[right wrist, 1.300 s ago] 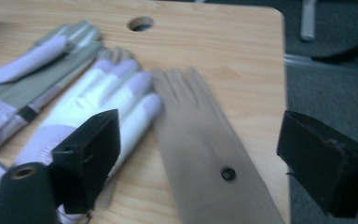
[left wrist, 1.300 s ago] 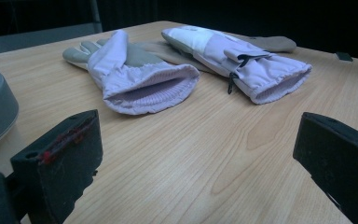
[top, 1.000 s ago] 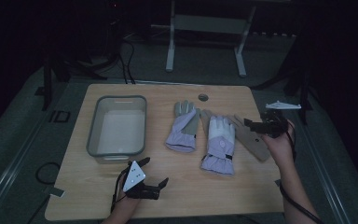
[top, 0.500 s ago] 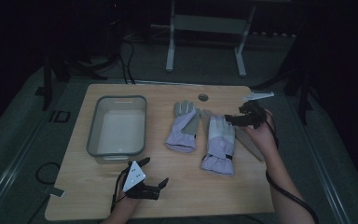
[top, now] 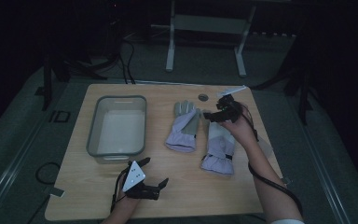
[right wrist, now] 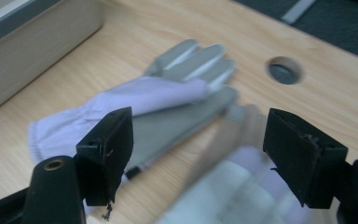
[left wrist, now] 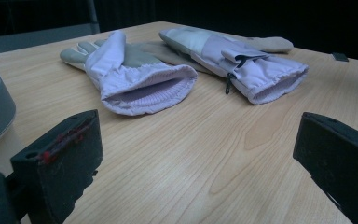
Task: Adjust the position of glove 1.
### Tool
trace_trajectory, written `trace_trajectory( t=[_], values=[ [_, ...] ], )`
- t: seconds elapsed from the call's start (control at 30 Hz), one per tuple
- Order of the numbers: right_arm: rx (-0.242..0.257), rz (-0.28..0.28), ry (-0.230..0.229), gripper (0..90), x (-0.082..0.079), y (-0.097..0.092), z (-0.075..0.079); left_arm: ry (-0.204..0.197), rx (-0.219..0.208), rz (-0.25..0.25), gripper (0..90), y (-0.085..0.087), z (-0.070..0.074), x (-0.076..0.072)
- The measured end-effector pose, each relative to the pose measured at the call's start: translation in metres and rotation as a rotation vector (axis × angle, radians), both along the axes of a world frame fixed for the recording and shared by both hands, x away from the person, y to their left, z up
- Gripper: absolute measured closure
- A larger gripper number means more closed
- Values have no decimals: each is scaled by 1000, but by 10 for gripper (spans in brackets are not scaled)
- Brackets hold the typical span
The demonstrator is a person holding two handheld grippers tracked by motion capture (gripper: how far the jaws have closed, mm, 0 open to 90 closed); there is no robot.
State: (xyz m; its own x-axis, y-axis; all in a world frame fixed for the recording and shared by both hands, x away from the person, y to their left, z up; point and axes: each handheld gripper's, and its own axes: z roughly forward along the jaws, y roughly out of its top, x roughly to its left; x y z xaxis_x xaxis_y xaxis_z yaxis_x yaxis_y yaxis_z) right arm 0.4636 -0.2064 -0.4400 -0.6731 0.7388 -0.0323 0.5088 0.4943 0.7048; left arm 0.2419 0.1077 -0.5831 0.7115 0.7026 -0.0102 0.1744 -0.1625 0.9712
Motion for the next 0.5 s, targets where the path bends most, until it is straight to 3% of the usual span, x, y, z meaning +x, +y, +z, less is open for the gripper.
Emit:
trace_trajectory(
  t=[0.5],
  values=[
    [-65,79,110,247,25,65,-43,-1,-1,-5,15,0,0,0]
  ],
)
